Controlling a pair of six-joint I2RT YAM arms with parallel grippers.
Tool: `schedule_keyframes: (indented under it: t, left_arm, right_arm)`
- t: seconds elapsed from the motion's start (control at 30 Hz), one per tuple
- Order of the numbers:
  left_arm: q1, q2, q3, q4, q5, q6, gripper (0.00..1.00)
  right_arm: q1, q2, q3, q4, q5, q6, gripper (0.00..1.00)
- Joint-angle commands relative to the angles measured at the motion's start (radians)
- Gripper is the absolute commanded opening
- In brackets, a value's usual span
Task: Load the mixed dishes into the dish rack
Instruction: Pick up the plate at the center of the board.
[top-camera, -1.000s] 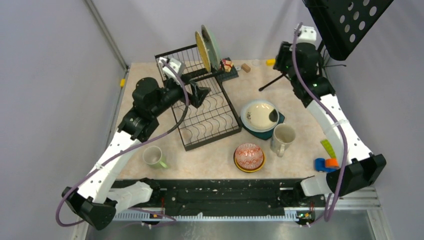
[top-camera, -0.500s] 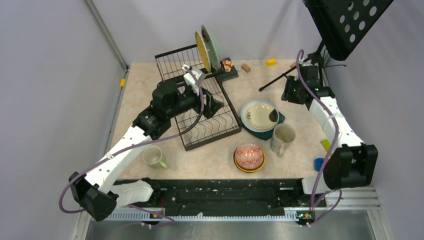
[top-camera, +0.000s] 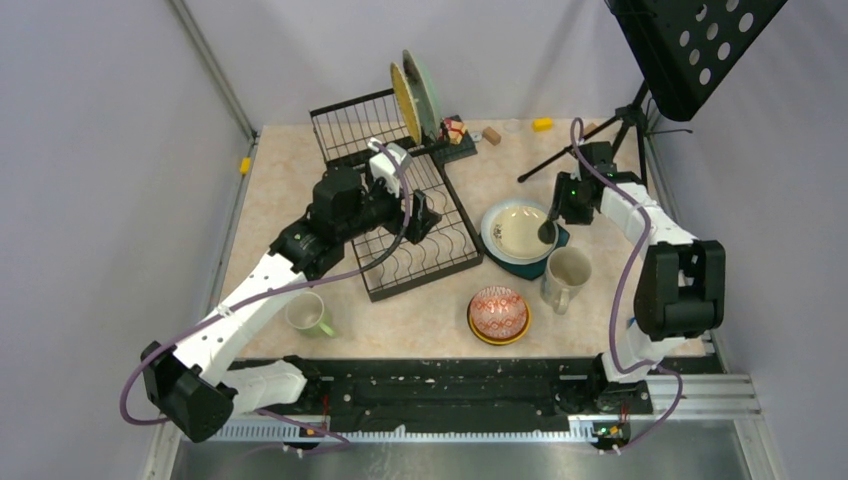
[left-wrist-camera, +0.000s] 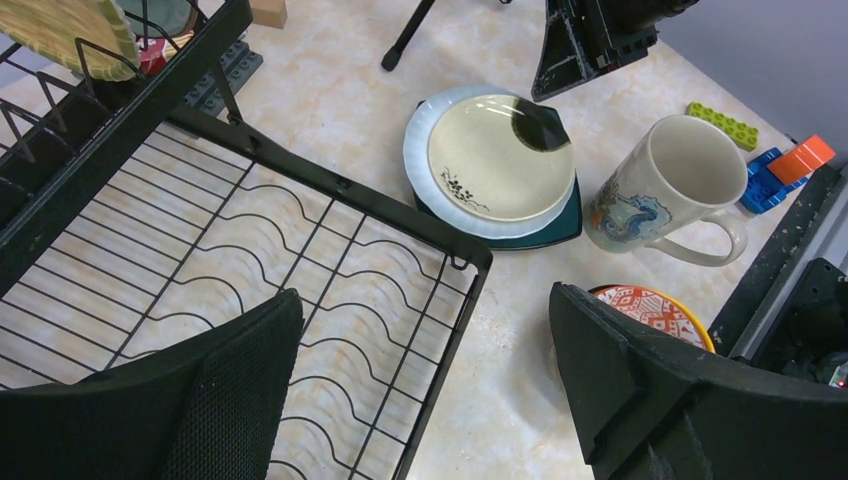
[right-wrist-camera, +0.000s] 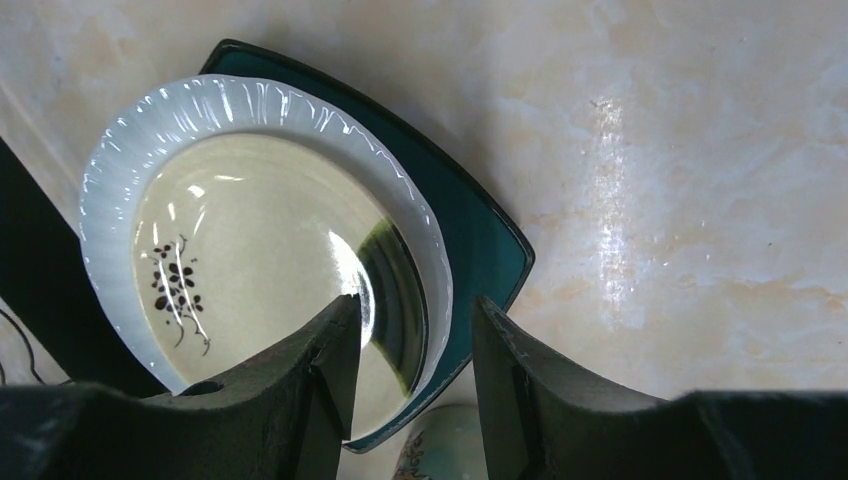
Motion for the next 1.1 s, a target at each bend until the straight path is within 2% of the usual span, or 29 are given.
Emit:
schedule_keyframes:
  t: [0.0,0.27,0.37,0.57,0.87,0.9,0.97,1.03,1.07]
  left_arm:
    - [-0.004,-0.004,-0.004,0.034,-0.010,0.012,0.97]
    - [-0.003,0.030,0.012,0.036,-0.008,0.013,0.96]
    - [-0.002,0.037,0.010,0.033,-0.009,0.016,0.96]
    - [-0.002,0.041,0.012,0.021,-0.019,0.032,0.97]
    - [-0.002,0.044,0.015,0.015,-0.032,0.032,0.96]
    - [-0.002,0.045,0.016,0.016,-0.031,0.033,0.96]
    - [-0.002,0.050,0.016,0.020,-0.028,0.033,0.96]
    - [-0.002,0.062,0.025,0.021,-0.008,0.033,0.97]
    - [-0.003,0.071,0.030,0.020,0.004,0.033,0.97]
  right_arm:
    - [-0.003,0.028,-0.007,0.016,-0.003,-0.001,0.46]
    - [-0.003,0.060,-0.037,0.024,-0.071,-0.031,0.47]
    - [-0.002,0.080,-0.039,0.010,-0.030,-0.041,0.48]
    - [-0.002,0.058,-0.064,0.022,0.078,-0.031,0.41]
    - [-0.002,-0.004,-0.067,0.053,0.109,-0.012,0.29]
    - [-0.002,-0.005,-0.063,0.053,0.101,-0.015,0.23]
    - [-0.002,-0.004,-0.059,0.050,0.092,-0.014,0.20]
    - [-0.002,-0.006,-0.056,0.049,0.077,-0.021,0.10]
    - [-0.002,-0.007,-0.054,0.047,0.074,-0.021,0.09]
